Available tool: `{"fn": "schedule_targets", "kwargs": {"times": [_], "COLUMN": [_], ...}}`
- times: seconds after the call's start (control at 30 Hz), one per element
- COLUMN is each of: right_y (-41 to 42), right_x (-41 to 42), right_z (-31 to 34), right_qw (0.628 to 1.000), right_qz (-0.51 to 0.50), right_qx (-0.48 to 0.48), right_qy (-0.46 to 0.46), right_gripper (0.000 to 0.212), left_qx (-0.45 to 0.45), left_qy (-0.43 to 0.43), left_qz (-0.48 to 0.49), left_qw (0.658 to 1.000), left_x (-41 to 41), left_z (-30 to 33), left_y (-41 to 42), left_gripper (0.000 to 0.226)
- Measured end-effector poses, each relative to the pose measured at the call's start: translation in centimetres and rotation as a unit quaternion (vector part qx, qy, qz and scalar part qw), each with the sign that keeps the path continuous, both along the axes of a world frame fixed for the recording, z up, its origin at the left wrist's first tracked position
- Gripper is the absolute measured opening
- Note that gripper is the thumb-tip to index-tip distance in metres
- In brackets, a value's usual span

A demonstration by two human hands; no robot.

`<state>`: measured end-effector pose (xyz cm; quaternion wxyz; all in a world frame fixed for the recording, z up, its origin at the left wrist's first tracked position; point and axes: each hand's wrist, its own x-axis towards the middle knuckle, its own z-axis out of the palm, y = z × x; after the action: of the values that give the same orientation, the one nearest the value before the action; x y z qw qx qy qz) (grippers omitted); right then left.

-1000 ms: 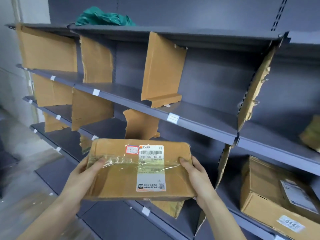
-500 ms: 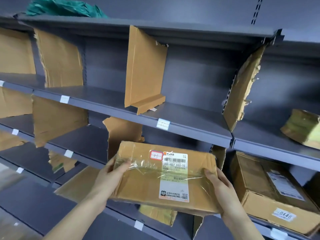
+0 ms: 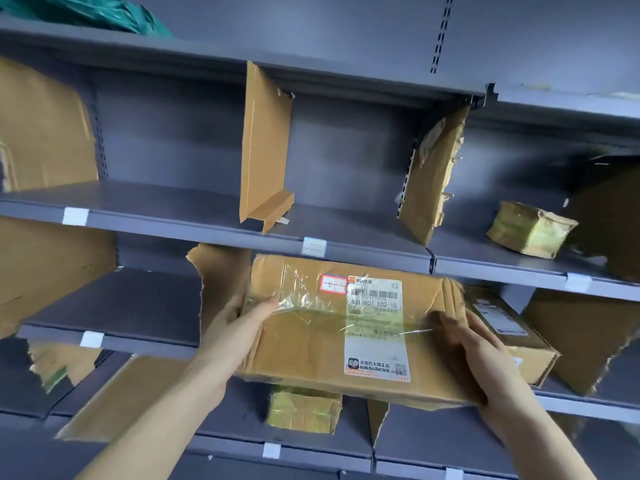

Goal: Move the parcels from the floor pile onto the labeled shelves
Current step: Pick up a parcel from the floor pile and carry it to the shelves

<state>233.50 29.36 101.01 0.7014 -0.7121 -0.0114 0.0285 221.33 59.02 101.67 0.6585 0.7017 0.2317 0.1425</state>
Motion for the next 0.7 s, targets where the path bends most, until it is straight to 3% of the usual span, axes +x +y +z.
{"fn": "schedule_targets", "kwargs": {"times": [0.07,0.13,0.2,0.23,0.33,0.47,0.53,0.7], "right_y": [-0.4,-0.6,-0.7,-0.6,-0.1,1.6,2.8,5.0], "right_x": [-0.8,-1.4,-1.8,-2.0,-1.9,-0.2,1.1,6.3], "right_z": [2.0,4.3,6.7,8.0,11.9,16.3,17.3,17.4], "right_qw": [1.000,0.999,0.999,0.998,0.995,0.983,0.977,0.973], "right_qz": [-0.005,-0.003,-0.002,0.000,0.005,-0.006,0.007,0.043], "right_qx": [0.002,0.004,0.001,0.000,-0.006,-0.011,-0.011,-0.038], "right_qy": [-0.024,-0.042,-0.052,-0.059,-0.102,-0.185,-0.212,-0.222], "right_gripper": [0.071,0.047,0.036,0.033,0.022,0.030,0.036,0.041], "left_qx": [0.061,0.056,0.055,0.087,0.051,0.085,0.094,0.095], "left_qy": [-0.040,-0.070,-0.090,-0.082,-0.103,-0.194,-0.234,-0.251], "left_qz": [0.003,-0.003,-0.022,-0.037,-0.014,-0.045,-0.044,-0.035], "left_qw": [0.997,0.996,0.994,0.992,0.993,0.976,0.967,0.963], "left_x": [1.3,4.5,7.2,7.6,6.9,4.6,4.8,7.9], "left_z": [0.0,0.5,3.4,5.5,10.4,15.0,16.5,17.2], "left_y": [2.6,5.3,6.5,6.4,4.9,3.6,3.5,4.9], "left_gripper": [0.025,0.032,0.038,0.029,0.012,0.012,0.024,0.042]}}
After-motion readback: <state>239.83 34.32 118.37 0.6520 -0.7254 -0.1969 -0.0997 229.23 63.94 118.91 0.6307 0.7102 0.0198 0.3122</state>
